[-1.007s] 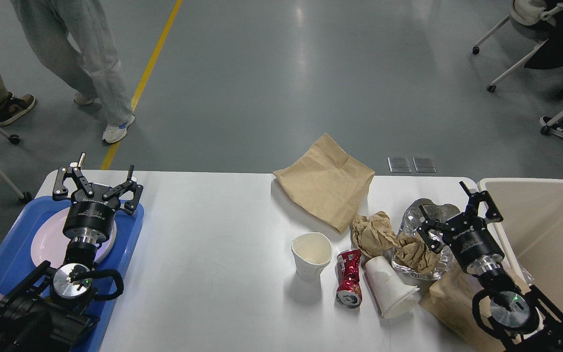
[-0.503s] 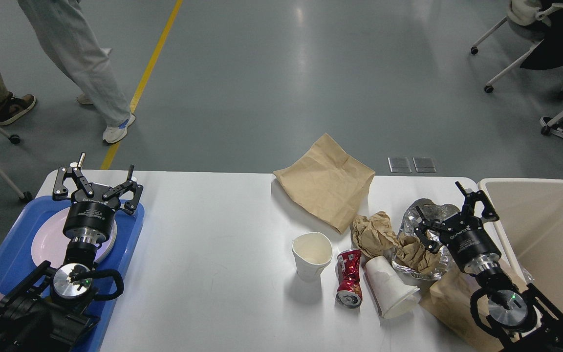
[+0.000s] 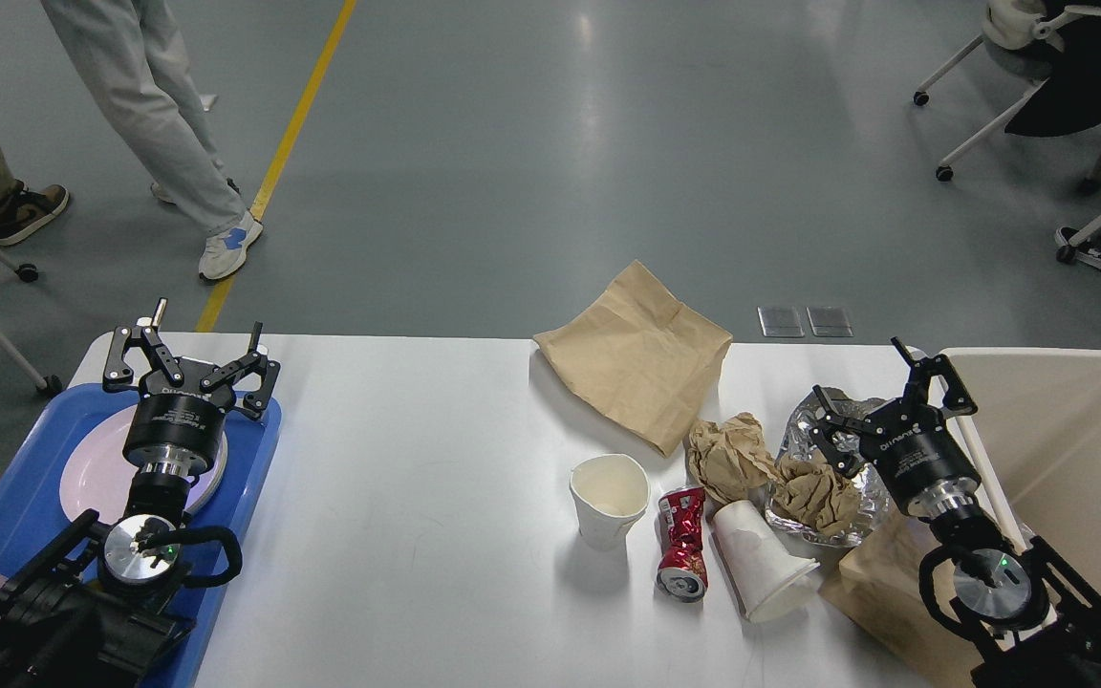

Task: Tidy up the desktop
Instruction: 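Grasp the flat brown paper bag with the right gripper, then lift the paper bag up above the white bin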

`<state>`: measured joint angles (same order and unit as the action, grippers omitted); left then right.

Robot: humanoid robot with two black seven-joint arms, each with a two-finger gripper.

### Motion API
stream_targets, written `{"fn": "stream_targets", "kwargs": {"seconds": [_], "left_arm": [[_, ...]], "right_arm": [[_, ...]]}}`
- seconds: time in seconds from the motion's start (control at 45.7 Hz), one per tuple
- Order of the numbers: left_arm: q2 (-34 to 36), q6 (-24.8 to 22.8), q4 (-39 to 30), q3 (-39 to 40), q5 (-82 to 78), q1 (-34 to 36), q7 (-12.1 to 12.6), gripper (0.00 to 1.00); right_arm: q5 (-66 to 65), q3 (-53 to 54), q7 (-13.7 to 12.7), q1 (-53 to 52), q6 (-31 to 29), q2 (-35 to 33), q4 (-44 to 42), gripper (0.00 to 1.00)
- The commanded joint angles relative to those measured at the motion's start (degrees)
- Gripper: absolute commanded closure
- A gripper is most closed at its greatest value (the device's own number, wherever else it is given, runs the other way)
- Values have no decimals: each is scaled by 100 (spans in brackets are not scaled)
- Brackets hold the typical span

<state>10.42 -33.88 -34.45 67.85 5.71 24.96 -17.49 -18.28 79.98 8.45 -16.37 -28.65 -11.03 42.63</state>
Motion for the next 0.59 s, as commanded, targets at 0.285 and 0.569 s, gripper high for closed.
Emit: {"fn": "stream_targets", "kwargs": {"seconds": [0.285,0.569], "left_arm": [[3,4,0,0,0,0,0,4],[-5,4,0,0,0,0,0,4]], "right_arm": [[61,-2378,16,-1042,-88,-1707,26,0],[70,-7791,7,-4301,-88,-2948,-18,0]]}}
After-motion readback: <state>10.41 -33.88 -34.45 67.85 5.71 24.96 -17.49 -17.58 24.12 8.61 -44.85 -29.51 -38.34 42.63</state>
